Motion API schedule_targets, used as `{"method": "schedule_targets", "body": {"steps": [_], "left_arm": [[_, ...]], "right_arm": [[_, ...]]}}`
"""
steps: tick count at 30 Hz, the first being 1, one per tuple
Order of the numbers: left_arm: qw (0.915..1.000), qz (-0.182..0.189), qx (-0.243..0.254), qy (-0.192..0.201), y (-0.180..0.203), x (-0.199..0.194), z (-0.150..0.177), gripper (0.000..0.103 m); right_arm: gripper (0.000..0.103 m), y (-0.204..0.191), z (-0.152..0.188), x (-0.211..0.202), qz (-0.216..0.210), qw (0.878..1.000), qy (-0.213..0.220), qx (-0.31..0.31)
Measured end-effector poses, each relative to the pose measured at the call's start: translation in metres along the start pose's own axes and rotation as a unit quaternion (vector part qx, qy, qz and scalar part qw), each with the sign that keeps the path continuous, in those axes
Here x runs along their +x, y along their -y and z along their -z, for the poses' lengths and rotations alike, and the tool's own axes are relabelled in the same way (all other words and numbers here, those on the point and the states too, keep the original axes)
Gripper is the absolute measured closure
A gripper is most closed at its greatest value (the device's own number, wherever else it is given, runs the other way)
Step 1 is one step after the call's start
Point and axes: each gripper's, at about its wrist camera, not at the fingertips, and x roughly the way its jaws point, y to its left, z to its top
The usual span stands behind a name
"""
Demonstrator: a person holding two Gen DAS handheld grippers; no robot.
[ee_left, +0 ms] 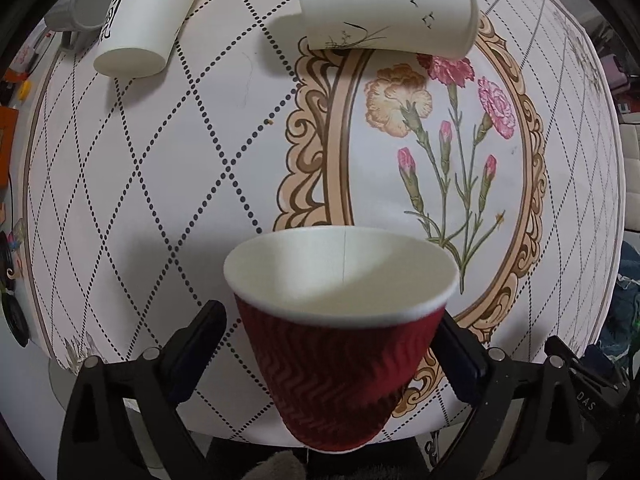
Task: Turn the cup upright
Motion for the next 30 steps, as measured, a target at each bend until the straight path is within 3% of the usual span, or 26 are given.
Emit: {"method": "schedule_targets", "body": {"steps": [8,16,19,30], "left_arm": [[0.9998,0.005,0.005,0.019,-0.002,-0.03,0.019,0.003],[0.9961,-0.018,0.021,0.083,-0.011,-0.083,0.052,0.003],[0.9942,-0.016,0.021,0.104,-0.002,-0.12,0.05,0.003],[0.9857,-0.001,0.025,0.166,-0.001,-0.183,0.075,0.004]], "right_arm": [[0.0,-0.005,0.004,-0.011,0.001,1.0,0.009,0.0],[0.0,-0.011,0.016,-0.038,0.0,1.0,0.03,-0.007],[0.0,-0.014,0.023,-0.049,0.0,0.999,0.041,-0.008],[0.0,-0.027,0.052,-0.093,-0.006,0.997,0.081,-0.005]]}}
